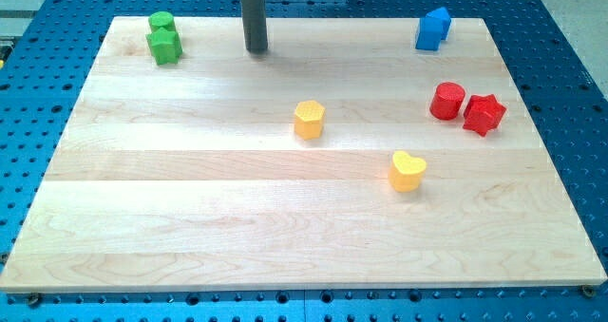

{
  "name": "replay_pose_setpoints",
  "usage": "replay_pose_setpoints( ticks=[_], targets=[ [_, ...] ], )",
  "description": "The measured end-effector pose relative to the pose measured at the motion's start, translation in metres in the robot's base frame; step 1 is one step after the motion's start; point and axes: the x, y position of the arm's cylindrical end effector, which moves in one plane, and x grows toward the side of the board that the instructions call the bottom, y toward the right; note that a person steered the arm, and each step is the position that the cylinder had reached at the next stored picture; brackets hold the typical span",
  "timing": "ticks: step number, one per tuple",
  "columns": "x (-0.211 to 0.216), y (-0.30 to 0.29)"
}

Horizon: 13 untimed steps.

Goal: Push the green blocks to the top center

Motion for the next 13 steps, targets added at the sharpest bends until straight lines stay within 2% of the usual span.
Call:
replay_pose_setpoints(
  ticks=[1,2,6,7,9,10,11,12,13],
  targets=[
    [-0.039,-0.006],
    [-0.039,-0.021],
    [-0.039,-0.185],
    [-0.021,-0.195],
    [-0.006,0.003],
    [0.012,-0.011],
    [0.028,0.0],
    [0.02,0.031],
    [0.072,-0.038]
  ],
)
